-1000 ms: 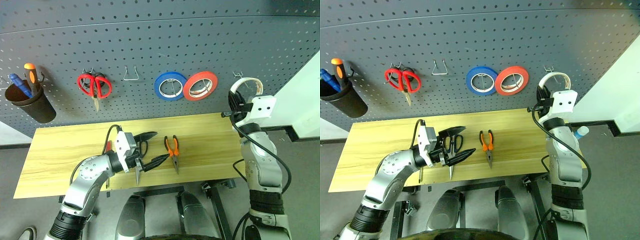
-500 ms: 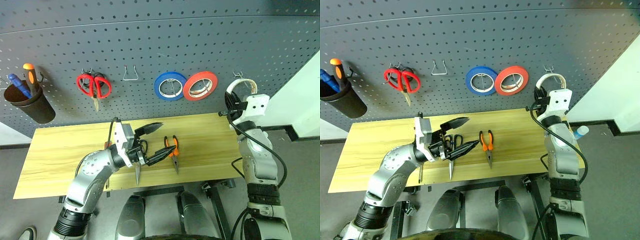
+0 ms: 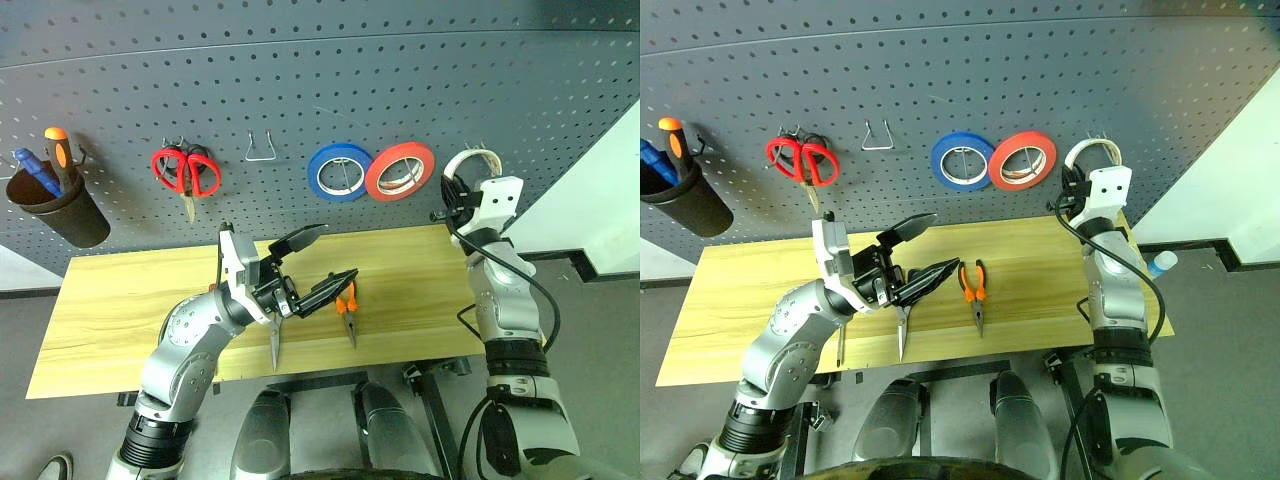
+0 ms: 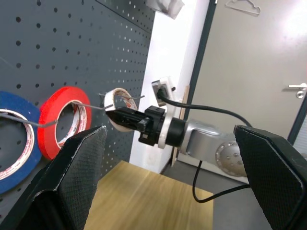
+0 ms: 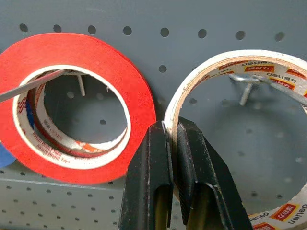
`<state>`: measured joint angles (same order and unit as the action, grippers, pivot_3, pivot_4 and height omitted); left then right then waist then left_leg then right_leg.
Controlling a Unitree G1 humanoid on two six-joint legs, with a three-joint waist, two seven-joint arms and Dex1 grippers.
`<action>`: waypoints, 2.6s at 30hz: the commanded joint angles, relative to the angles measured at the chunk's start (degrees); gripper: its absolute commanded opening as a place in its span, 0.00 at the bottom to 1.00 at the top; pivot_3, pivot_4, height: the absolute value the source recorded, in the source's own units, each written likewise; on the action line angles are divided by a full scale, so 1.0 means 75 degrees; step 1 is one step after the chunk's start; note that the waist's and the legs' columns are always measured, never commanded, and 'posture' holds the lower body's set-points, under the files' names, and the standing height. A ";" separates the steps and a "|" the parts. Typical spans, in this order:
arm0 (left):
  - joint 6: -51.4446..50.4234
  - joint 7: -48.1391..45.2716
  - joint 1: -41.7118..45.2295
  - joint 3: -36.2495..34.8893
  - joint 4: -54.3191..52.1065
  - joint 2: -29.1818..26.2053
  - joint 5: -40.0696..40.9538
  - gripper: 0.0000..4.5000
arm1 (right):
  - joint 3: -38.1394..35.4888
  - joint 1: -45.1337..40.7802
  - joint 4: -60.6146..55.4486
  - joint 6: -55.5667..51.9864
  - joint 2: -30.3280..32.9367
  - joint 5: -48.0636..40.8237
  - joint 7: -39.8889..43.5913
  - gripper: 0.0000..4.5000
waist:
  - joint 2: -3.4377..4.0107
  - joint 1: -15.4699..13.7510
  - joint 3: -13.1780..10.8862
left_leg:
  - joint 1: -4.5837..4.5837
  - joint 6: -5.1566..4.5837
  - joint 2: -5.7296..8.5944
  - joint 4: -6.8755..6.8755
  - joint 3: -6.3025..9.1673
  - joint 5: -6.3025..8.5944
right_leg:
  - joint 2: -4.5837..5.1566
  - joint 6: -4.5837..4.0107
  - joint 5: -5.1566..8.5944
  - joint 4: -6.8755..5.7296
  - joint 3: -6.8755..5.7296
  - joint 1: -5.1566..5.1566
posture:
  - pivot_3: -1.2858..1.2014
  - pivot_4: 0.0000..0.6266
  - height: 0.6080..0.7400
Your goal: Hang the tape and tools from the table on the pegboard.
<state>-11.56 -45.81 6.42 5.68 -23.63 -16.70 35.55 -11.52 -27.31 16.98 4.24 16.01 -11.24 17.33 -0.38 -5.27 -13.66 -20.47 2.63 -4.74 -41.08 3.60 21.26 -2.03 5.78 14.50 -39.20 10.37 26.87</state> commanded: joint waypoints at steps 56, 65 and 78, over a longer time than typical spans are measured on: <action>0.0625 -0.0005 -0.2718 -0.1273 -0.0043 -0.1322 -0.0478 0.99 | 0.2222 0.4801 -0.8032 -0.6319 -0.0813 -0.0071 -0.2209 0.91 | -0.0009 0.0139 -0.0026 | -0.0025 -0.0004 -0.0005 0.0038 -0.0007 0.0005 | -0.0004 0.0036 0.0039 0.0011 0.0016 0.0052 | 0.63 0.33 0.52; 0.0634 0.0022 -0.3735 -0.1356 -0.0232 -0.1354 -0.0588 0.99 | 0.3898 0.3891 -0.7176 -0.7817 -0.1827 0.0424 -0.2877 0.91 | -0.0050 0.0231 -0.0185 | -0.0144 0.0007 -0.0006 0.0032 -0.0007 0.0000 | -0.0003 0.0021 0.0030 0.0011 0.0016 0.0170 | 0.63 0.43 0.52; 0.0898 0.0329 -0.4542 -0.1044 -0.0514 -0.0950 -0.0950 0.99 | 0.4358 0.2684 -0.5761 -0.8416 -0.1994 0.0555 -0.2368 0.91 | -0.0018 0.0223 -0.0353 | -0.0252 0.0006 -0.0008 0.0026 -0.0004 0.0001 | -0.0004 0.0005 0.0027 0.0009 0.0008 0.0266 | 0.62 0.48 0.52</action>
<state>-6.19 -43.51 -26.67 -2.58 -25.53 -24.07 29.07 20.49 -7.01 -26.11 -59.06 1.13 -7.03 -1.29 -0.52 -3.59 -16.31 -22.36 2.67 -4.81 -40.88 3.57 21.27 -2.06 5.82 14.70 -39.13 10.43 28.86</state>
